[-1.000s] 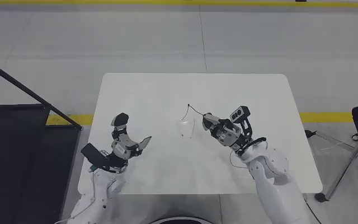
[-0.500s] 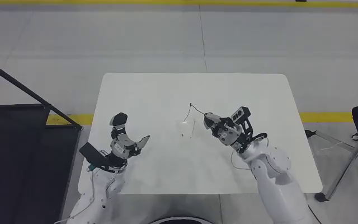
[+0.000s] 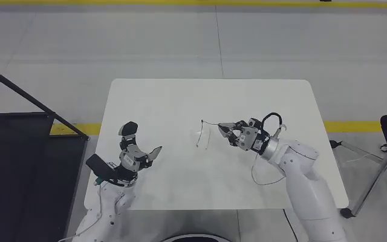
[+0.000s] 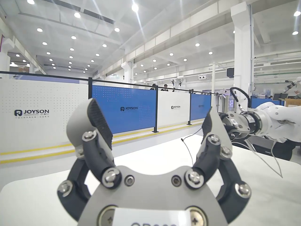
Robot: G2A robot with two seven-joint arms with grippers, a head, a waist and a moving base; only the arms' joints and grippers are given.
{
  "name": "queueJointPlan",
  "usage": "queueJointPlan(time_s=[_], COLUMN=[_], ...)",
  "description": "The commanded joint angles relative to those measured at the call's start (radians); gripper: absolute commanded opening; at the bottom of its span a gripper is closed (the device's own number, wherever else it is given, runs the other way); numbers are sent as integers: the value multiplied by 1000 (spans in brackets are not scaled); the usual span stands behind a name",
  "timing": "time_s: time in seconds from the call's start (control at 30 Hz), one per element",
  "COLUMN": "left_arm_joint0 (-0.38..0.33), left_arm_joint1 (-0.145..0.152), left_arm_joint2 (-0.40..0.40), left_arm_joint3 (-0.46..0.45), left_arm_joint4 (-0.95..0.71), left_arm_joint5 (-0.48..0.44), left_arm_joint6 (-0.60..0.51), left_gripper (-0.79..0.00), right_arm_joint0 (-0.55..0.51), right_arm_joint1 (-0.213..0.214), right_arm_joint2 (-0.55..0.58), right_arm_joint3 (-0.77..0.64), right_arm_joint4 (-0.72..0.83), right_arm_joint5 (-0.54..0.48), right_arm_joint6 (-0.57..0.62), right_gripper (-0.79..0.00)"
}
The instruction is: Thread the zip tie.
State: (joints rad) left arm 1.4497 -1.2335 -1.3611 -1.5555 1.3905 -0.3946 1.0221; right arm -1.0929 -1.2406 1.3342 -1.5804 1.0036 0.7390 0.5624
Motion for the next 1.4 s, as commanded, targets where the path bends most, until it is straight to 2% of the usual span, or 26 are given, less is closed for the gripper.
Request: queueJointPlan(time_s=[0.0, 0.1, 0.3, 0.5, 0.77, 0.93, 1.1, 1.37], left_arm_joint0=[0, 0, 0, 0, 0, 0, 0, 0], left_arm_joint1=[0, 0, 0, 0, 0, 0, 0, 0], left_arm_joint2=[0, 0, 0, 0, 0, 0, 0, 0], left_arm_joint3=[0, 0, 0, 0, 0, 0, 0, 0], left_arm_joint4=[0, 0, 0, 0, 0, 0, 0, 0], left_arm_joint5=[0, 0, 0, 0, 0, 0, 0, 0], left_arm_joint6=[0, 0, 0, 0, 0, 0, 0, 0], left_gripper=[0, 0, 0, 0, 0, 0, 0, 0], right_arm_joint0=[10, 24, 37, 24, 1, -73, -146, -155], right_arm_joint1=[4, 13, 25, 33, 35, 49, 51, 51], right_arm_joint2=[1, 7, -1, -27, -56, -92, -87, -85], right_arm_joint3=[8, 17, -2, -66, -162, -256, -306, -311], right_arm_joint4=[5, -5, -69, -163, -292, -519, -583, -577], right_arm_joint5=[54, 114, 178, 146, -20, -170, -301, -318], right_arm_joint6=[14, 31, -16, -95, -200, -212, -270, -272], right_gripper=[-785, -785, -785, -785, -785, -785, -785, -785])
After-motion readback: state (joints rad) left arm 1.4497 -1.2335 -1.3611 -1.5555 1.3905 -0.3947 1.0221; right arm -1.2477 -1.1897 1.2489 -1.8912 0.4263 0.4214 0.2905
